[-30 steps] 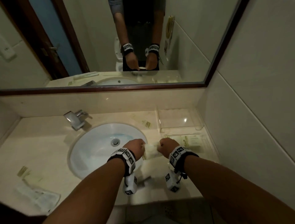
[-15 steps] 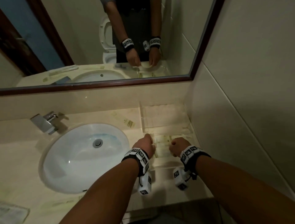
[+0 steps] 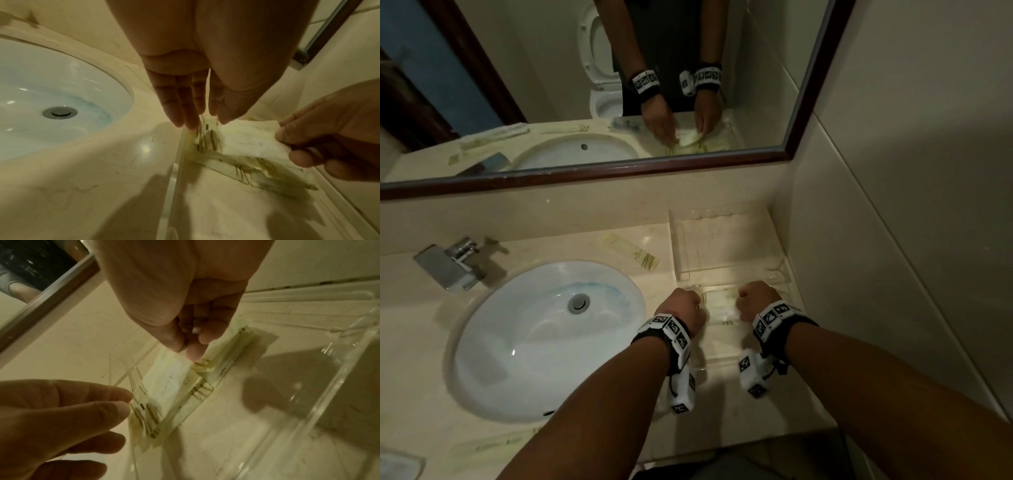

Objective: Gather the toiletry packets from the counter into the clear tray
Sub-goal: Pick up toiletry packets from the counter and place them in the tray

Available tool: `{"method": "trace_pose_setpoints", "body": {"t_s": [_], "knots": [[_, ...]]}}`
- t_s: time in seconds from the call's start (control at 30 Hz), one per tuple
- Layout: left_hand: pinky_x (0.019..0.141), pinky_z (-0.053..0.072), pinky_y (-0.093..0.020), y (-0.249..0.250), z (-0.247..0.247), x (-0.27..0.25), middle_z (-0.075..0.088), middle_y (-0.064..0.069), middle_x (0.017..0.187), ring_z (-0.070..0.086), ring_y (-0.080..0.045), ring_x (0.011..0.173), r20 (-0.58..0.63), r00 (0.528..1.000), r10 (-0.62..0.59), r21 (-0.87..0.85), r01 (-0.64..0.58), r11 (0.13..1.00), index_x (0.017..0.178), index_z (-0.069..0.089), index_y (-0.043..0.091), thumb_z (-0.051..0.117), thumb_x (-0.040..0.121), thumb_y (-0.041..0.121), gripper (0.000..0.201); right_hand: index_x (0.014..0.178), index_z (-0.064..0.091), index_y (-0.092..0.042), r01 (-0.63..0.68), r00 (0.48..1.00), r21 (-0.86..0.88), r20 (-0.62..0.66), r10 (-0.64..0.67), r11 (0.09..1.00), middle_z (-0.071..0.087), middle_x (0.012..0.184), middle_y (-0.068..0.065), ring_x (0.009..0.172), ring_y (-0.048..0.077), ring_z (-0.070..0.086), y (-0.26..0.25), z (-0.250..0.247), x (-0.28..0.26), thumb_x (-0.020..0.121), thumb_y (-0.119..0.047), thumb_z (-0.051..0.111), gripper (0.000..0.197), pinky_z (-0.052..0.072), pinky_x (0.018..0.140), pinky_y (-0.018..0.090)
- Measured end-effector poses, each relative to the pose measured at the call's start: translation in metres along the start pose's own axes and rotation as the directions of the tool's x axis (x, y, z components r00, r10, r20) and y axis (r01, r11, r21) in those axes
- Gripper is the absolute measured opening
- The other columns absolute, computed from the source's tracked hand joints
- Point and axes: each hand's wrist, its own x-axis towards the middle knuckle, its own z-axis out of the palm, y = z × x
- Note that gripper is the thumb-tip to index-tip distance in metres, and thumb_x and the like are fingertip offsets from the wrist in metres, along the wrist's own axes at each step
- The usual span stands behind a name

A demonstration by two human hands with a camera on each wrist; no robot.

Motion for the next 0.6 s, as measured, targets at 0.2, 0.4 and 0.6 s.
{"method": "trace_pose_setpoints", "body": {"t_s": [0.2,0.4,0.6], "knots": [[0.092,0.053,-0.035,-0.003,0.0,0.001,0.053,-0.005,0.125,0.063,-0.027,0.102,0.025,0.999,0.028,0.048,-0.029,0.998,0.114,0.069,0.018,0.053,0.092,0.032,0.031,0.106,0.073,-0.011,0.007,1.0,-0.007,-0.022,-0.007,1.0,0.072,0.105,0.01,0.101,0.029,0.068,-0.006,0.004,0.011,0.09,-0.019,0.057,0.024,0.051,0.083,0.026],[0.102,0.045,-0.031,0.0,0.007,0.002,0.043,-0.002,0.139,0.056,-0.024,0.118,0.08,0.992,0.093,0.044,-0.097,0.994,0.123,0.063,0.021,0.055,0.092,0.031,0.034,0.087,0.075,-0.01,-0.024,0.999,0.033,-0.027,0.025,0.999,0.074,0.077,0.008,0.073,0.027,0.072,-0.015,0.011,0.016,0.081,-0.016,0.06,0.018,0.061,0.076,0.037],[0.106,0.043,-0.038,0.003,0.016,0.006,0.036,-0.001,0.142,0.049,-0.026,0.124,0.093,0.991,0.099,0.102,-0.109,0.989,0.132,0.058,0.025,0.06,0.091,0.039,0.043,0.076,0.069,-0.011,0.053,0.998,-0.141,-0.023,-0.057,0.989,0.067,0.075,0.004,0.078,0.028,0.066,-0.011,0.011,0.015,0.083,-0.019,0.055,0.018,0.041,0.056,0.022]]}}
